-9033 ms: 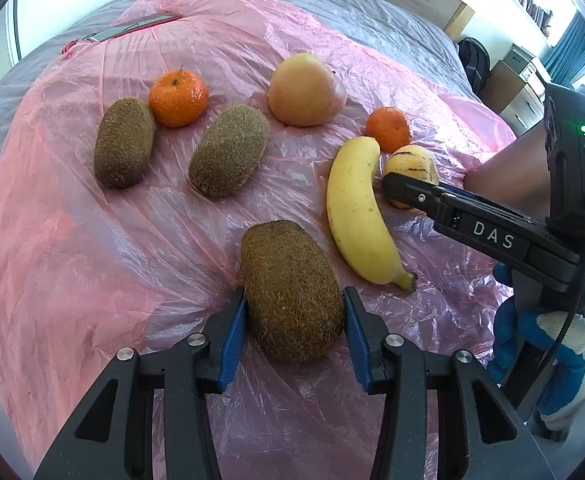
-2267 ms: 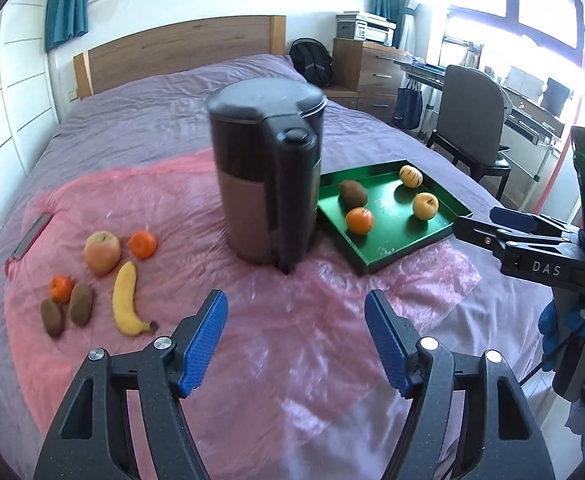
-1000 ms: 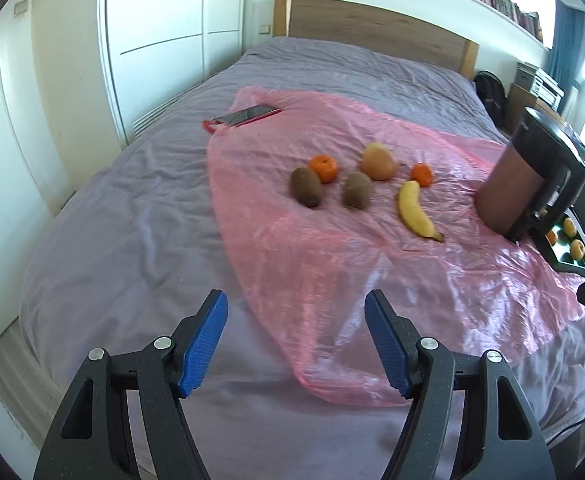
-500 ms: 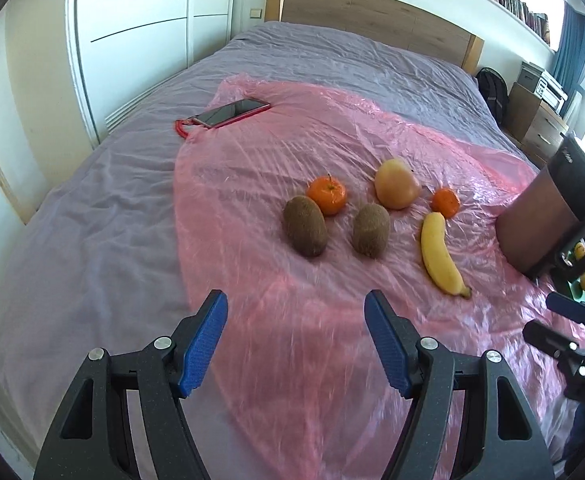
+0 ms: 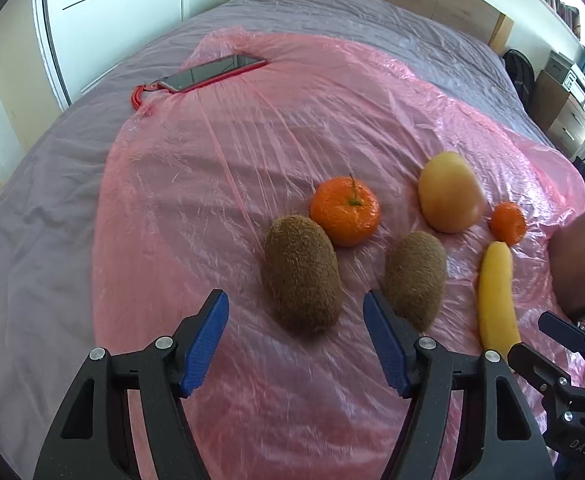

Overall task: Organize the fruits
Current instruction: 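Close the left tool on the large kiwi while the right tool grasps the banana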

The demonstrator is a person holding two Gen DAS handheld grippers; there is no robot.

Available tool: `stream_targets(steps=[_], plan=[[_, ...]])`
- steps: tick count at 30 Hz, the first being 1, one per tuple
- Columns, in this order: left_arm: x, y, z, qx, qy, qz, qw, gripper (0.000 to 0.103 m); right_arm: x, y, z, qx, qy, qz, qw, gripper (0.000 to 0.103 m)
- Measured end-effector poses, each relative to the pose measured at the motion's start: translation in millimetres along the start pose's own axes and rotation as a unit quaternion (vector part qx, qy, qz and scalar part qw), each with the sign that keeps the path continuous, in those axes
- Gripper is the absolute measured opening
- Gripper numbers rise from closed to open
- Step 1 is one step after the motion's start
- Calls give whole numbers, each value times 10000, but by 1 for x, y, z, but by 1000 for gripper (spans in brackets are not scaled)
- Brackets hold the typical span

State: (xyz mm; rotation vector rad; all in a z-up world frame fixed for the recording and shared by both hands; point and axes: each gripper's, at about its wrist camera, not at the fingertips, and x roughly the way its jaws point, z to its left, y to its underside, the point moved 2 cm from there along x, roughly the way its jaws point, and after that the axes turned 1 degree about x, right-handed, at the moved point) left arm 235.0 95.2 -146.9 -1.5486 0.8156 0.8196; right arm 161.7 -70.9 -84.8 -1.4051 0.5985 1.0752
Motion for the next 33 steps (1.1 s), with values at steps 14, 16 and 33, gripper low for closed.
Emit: stream_targets(steps=[14,16,33], plan=[[26,-9,1,-147,58,209,9997,54,34,-6,2,214,-197,342,9990,68],[28,-9,1,-149,28,260,9995,54,36,-7,1,267,-234,343,9988,68],[37,-11,-4,10,7,319,9995,37,40,-6,-19,635,-770,327,9945,37]])
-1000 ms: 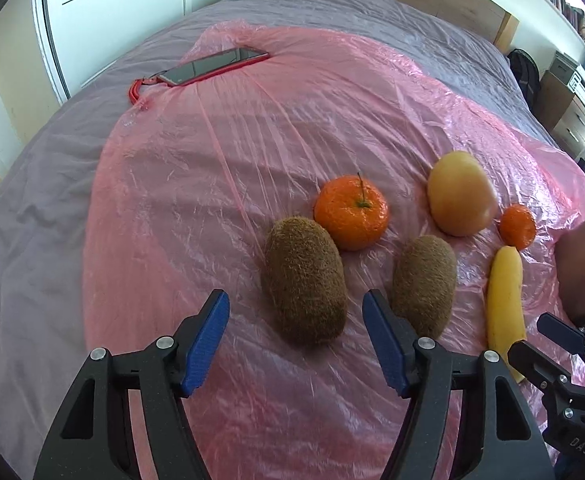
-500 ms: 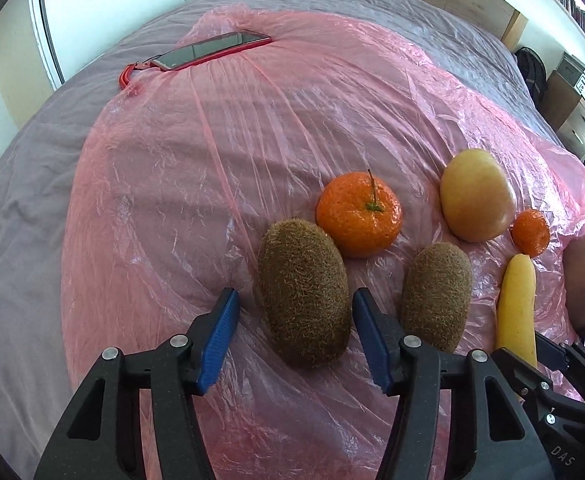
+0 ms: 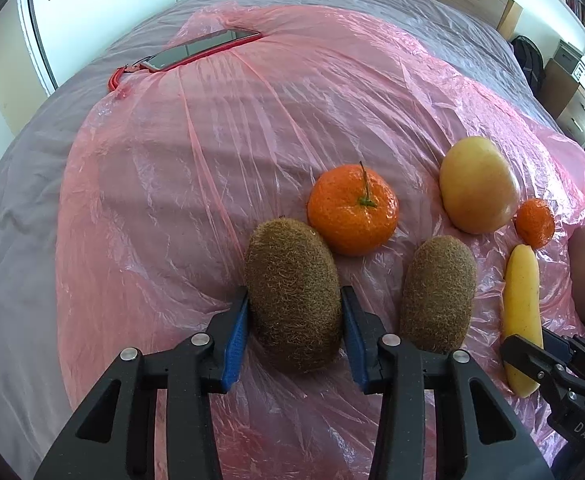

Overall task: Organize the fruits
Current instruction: 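Close the left tool on the large kiwi while the right tool grasps the banana, then lift and carry the kiwi and banana with both tools to the green tray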

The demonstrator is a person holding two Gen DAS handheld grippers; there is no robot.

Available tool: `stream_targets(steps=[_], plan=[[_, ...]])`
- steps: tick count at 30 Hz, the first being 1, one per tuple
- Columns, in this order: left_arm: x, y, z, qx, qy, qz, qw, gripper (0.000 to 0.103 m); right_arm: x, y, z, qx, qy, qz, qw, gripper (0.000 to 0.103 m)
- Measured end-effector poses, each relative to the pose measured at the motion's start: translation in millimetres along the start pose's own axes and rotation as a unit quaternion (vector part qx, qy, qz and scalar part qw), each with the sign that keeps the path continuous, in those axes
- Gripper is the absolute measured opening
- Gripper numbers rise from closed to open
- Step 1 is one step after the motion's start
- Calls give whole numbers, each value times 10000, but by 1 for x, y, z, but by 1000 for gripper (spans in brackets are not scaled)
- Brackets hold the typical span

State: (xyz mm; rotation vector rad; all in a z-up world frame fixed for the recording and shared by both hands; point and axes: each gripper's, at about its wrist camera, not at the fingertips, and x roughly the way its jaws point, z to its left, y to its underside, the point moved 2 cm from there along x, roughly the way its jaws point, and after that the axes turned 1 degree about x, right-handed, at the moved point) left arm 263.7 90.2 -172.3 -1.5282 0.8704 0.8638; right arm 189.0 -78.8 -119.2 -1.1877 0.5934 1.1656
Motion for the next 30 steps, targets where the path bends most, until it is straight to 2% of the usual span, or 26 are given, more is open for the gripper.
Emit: stream_targets(steps=[6,30], plan=[[-7,1,9,-168,245,-81,9995,37,-8,1,-9,149,-293,-56,9994,35],[-50,0,11,-257,503,-447,9974,37,-45,10,-25,631,-840,-294,9940,31]])
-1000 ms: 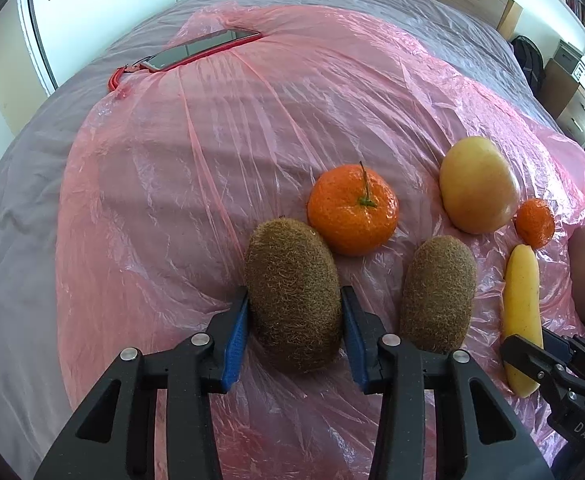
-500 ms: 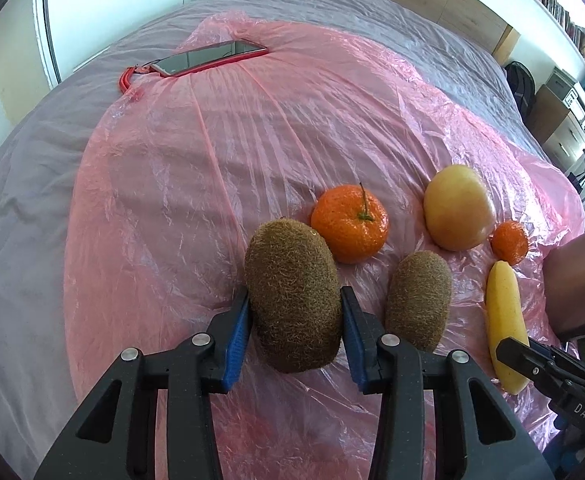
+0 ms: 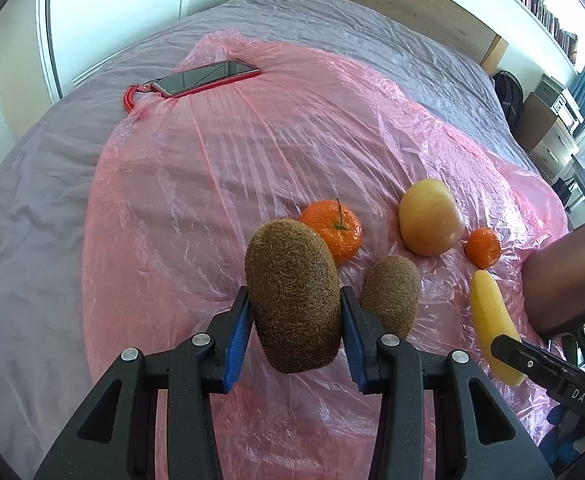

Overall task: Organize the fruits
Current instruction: 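Lift and carry the kiwi and banana with both tools to the green tray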

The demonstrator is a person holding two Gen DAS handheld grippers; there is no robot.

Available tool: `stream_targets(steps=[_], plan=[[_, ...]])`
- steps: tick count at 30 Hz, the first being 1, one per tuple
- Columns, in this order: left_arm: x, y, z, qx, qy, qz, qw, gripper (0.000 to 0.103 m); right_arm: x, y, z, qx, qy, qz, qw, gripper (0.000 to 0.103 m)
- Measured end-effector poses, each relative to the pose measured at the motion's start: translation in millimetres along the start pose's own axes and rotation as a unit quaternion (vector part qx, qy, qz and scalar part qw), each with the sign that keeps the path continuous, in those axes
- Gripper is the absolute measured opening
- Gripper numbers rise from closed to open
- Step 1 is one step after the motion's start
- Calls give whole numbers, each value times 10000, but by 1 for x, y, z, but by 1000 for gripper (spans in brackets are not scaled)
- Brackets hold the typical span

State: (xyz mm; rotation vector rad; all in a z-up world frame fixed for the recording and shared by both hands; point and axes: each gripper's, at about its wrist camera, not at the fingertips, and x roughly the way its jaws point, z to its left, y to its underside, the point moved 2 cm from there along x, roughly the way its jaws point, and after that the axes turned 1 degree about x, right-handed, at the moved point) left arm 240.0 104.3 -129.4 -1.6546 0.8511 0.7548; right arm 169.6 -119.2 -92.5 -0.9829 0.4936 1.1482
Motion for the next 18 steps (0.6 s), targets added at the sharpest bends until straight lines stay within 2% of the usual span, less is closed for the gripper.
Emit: stream_targets(steps=[11,18], plan=[[-38,11,-11,178,148,-196,9995,37,-38,14,23,-287,-111,-208,9993,31],[-74,29,-28,355,317,-306,9984,37,-72,36,34,-411,-268,-271,9984,31]])
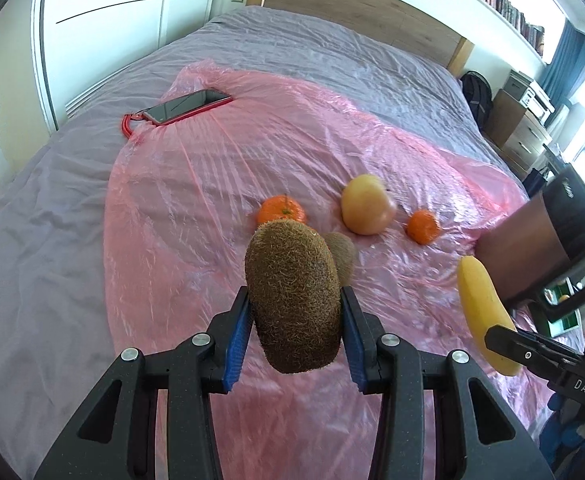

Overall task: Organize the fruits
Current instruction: 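Lift and carry the kiwi and banana with both tools to the green tray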

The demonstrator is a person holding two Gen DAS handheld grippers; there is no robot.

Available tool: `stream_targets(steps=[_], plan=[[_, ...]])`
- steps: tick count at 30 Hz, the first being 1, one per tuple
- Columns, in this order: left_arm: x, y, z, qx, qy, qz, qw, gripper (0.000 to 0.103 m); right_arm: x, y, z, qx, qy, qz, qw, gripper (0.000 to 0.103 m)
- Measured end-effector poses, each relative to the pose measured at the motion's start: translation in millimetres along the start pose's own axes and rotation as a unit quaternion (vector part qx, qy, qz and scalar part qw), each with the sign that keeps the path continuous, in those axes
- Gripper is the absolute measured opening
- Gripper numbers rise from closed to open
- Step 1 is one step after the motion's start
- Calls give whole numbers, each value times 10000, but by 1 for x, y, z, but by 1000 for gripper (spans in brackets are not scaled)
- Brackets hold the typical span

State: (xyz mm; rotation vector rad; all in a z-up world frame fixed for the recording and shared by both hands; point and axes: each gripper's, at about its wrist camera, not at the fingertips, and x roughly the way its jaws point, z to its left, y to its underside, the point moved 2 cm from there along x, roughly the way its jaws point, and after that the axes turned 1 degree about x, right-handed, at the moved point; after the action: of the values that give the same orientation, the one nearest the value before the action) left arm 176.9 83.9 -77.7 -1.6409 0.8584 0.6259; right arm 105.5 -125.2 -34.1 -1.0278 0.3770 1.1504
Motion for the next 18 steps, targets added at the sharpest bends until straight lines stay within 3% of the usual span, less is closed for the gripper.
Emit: stream_targets(steps=[18], plan=[[-84,60,-83,614,548,-99,9966,37,-98,69,6,-51,17,-237,9997,31]])
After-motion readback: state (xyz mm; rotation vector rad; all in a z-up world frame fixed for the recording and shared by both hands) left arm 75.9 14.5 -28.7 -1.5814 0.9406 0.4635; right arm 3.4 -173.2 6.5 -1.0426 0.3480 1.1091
